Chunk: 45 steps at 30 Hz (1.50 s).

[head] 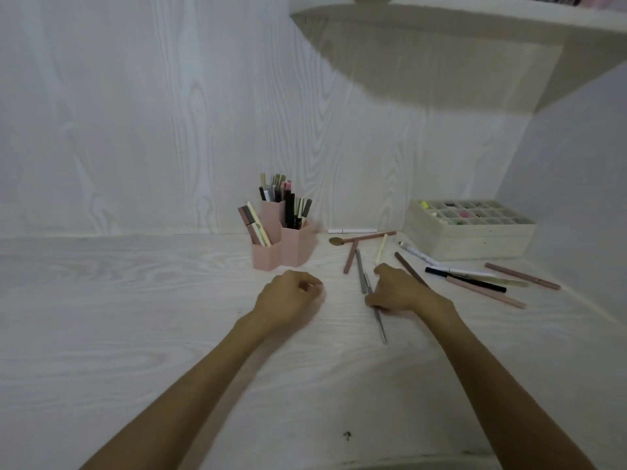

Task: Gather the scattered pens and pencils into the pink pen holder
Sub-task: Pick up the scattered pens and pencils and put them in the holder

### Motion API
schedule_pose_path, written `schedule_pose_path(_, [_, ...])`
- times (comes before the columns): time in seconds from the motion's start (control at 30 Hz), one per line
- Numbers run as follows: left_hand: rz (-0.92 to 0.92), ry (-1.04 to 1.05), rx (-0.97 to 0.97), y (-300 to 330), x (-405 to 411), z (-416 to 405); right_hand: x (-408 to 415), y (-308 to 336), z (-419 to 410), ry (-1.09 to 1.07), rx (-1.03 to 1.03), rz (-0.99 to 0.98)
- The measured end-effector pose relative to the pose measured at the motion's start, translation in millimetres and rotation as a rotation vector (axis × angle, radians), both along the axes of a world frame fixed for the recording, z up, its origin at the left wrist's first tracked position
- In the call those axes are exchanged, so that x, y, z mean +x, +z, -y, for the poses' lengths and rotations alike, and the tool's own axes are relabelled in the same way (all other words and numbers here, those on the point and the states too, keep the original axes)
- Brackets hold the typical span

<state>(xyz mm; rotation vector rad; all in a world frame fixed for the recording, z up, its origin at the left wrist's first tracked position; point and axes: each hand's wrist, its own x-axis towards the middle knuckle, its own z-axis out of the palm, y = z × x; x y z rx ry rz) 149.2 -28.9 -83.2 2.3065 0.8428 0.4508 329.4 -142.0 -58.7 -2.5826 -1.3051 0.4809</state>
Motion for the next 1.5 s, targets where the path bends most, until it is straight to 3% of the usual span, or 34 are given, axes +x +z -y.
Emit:
schedule_pose_path(0.17, [-0.031,0.043,-0.202,9,32,7,-18,4,8,0.113,0.12,-0.219])
schedule_pose_path(0.47, [-0.238,0.118,-0.087,19,46,5,-7,-4,14,0.136,0.393,-0.474])
schedule_pose_path(0.5, [-0.243,0.122,-0.094,21,45,5,1,-4,15,0.079,0.449,-0.374])
schedule_pose_path(0.57, [-0.276,0.13,-0.051,25,42,3,24,-9,18,-0.1,0.532,0.014])
schedule_pose_path(0.63, [-0.334,0.152,0.062,26,37,-1,43,-18,23,-0.239,0.466,0.202])
schedule_pose_path(0.73, [-0.389,0.178,0.193,26,24,-8,53,-29,25,-0.295,0.29,0.287])
schedule_pose_path(0.9, [-0.63,0.127,0.449,26,12,-14,34,-35,14,-0.313,0.486,0.31])
schedule_pose_path(1.0, [-0.67,0.057,0.417,36,6,-18,22,-35,10,-0.302,0.51,0.241])
schedule_pose_path(1.07, [-0.597,0.006,0.191,44,0,-26,17,-36,7,-0.221,0.515,0.202])
schedule_pose_path(1.17, [-0.297,-0.034,-0.173,65,-14,-36,9,-39,-3,-0.075,0.521,0.133])
schedule_pose_path(1.37, [0.543,0.187,-0.144,128,-42,-61,0,-45,-29,0.127,0.585,0.15])
schedule_pose_path(1.5, [0.813,0.274,-0.01,146,-39,-71,2,-53,-33,0.123,0.64,0.161])
